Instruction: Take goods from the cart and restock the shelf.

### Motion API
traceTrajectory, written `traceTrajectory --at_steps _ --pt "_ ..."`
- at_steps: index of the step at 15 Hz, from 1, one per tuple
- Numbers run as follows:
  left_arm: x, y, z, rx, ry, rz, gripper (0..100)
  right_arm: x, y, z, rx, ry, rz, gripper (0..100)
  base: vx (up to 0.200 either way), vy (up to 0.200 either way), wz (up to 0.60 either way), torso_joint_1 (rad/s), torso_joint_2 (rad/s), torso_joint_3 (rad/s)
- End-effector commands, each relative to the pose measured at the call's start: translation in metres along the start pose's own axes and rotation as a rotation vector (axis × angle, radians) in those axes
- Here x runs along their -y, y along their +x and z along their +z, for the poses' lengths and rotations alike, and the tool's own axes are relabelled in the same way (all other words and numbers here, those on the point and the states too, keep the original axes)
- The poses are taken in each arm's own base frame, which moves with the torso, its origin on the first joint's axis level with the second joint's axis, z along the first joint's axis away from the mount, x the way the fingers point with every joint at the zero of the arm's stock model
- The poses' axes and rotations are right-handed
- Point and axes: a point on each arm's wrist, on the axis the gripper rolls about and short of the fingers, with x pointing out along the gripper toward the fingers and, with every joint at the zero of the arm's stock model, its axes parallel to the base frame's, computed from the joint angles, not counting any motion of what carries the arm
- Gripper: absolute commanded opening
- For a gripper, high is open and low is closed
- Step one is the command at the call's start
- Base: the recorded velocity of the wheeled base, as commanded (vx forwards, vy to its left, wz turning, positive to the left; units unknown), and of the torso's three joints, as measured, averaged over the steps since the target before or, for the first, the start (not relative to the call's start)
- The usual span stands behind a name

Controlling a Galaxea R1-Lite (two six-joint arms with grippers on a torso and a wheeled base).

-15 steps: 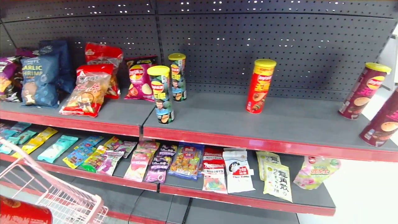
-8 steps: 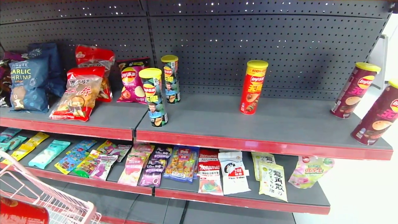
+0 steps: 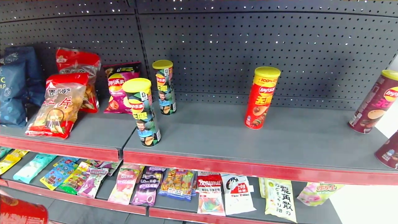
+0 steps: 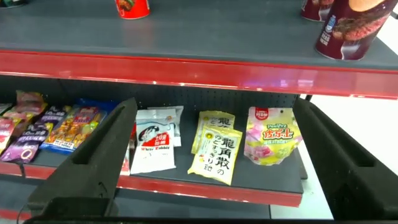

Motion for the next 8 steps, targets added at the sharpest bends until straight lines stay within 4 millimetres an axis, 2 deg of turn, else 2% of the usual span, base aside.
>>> traceTrajectory --at_steps 1,5,6,7,8 --pt "0.001 -0.004 -0.003 0.015 0.002 0.002 0 0.0 0.0 0.0 -0.001 -0.003 0.005 100 0.0 0.0 0.0 0.0 0.0 0.0" --pt "0.007 -0.015 -0.027 0.024 0.016 0.023 0 0.0 0.001 0.0 -0.011 -0.005 0.01 100 0.0 0.0 0.0 0.0 0.0 0.0" --pt "0.009 -0.017 -0.034 0.022 0.014 0.032 0 -0.001 -0.001 0.011 0.025 -0.012 0.047 100 0.0 0.0 0.0 0.0 0.0 0.0" --pt "0.01 -0.019 -0.038 0.027 0.017 0.033 0 -0.002 0.002 0.06 0.017 -0.001 0.116 100 0.0 0.0 0.0 0.0 0.0 0.0" --pt "0.01 -0.018 -0.041 0.01 0.015 0.031 0 -0.003 0.017 0.089 -0.024 0.04 0.145 100 0.0 0.0 0.0 0.0 0.0 0.0"
